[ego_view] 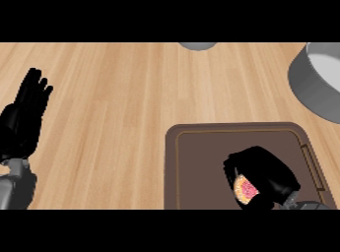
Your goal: Pick the cupcake from the tray and place it in the pot
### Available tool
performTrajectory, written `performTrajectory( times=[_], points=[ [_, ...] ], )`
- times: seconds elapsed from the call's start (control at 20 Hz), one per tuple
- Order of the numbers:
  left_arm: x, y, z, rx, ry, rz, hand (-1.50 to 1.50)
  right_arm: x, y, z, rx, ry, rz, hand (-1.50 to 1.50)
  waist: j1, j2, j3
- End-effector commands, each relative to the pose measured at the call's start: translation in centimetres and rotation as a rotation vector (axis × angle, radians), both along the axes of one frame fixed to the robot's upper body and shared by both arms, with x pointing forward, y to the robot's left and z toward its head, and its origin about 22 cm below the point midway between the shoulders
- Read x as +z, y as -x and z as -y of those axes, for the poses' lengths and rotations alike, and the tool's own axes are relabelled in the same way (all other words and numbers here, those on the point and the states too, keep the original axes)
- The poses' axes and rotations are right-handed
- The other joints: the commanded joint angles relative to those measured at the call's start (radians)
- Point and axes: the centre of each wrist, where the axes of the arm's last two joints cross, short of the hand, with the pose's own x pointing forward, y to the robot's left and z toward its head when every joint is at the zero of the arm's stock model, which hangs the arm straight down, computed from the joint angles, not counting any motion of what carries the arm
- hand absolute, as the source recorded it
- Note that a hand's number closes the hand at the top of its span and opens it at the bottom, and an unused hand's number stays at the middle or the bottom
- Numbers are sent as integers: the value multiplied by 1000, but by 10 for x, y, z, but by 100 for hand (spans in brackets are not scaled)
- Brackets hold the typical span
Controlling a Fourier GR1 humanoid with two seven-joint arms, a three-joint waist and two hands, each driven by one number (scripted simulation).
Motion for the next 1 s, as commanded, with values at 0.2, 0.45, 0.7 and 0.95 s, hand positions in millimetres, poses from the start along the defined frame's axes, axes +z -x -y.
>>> performTrajectory(
  times=[0.2,0.45,0.7,0.95],
  points=[
    [2,1,-2,10,-3,-5,0,52,27,20,-199,-245,248,150,-21,-6,1],
    [8,2,2,4,-9,-7,0,94,36,48,-383,-400,474,150,-23,-5,2],
    [2,3,1,-10,-2,18,0,129,30,63,-511,-457,631,150,1,1,0],
    [17,-15,6,-10,0,4,0,161,10,106,-622,-463,696,150,1,3,0]
  ],
)
